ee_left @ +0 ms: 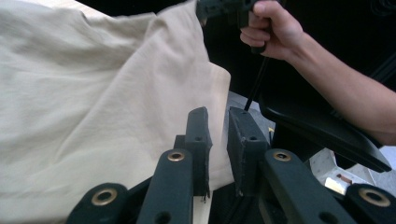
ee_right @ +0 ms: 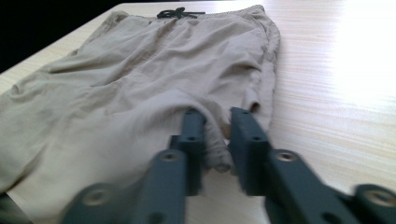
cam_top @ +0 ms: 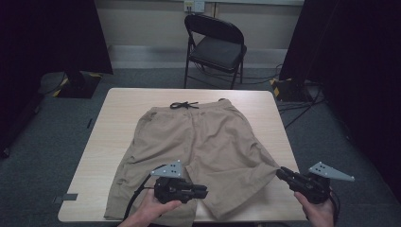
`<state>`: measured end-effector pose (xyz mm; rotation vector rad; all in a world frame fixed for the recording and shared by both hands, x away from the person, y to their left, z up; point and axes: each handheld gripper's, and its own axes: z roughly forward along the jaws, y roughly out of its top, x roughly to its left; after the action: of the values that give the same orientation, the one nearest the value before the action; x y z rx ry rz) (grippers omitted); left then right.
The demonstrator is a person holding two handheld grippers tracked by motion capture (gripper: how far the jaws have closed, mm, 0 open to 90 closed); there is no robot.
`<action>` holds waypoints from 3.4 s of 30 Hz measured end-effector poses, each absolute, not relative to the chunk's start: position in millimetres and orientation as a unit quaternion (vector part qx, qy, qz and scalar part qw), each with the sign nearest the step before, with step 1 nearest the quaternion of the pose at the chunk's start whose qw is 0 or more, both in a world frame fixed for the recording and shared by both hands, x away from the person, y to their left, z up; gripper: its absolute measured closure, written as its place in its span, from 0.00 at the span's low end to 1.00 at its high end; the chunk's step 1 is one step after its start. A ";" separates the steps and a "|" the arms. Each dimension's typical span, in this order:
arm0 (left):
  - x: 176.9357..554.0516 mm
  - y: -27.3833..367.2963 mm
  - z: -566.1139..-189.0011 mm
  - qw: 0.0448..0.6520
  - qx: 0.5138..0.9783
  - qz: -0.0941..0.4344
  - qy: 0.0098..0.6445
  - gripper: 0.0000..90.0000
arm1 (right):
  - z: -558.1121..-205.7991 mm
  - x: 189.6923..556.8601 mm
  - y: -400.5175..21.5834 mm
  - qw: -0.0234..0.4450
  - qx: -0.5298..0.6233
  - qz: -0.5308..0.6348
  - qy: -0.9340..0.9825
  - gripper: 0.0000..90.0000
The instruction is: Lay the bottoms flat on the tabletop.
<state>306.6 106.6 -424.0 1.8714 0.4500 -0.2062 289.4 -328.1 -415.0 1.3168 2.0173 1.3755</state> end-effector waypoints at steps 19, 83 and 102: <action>333.1 144.1 -448.0 0.538 0.798 -0.055 0.266 0.81 | -450.1 317.2 -268.6 0.127 0.416 0.457 0.776 0.78; 383.9 276.8 -493.9 0.399 0.801 0.105 0.433 0.55 | -490.5 314.7 -251.5 0.143 0.425 0.363 0.817 0.52; 378.1 293.7 -492.9 0.404 0.791 0.094 0.449 0.54 | -472.0 307.7 -250.8 0.136 0.430 0.402 0.797 0.49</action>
<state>378.1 293.7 -492.9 1.9976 1.1343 0.2370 307.7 -250.8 -472.0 1.2446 2.3083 1.1651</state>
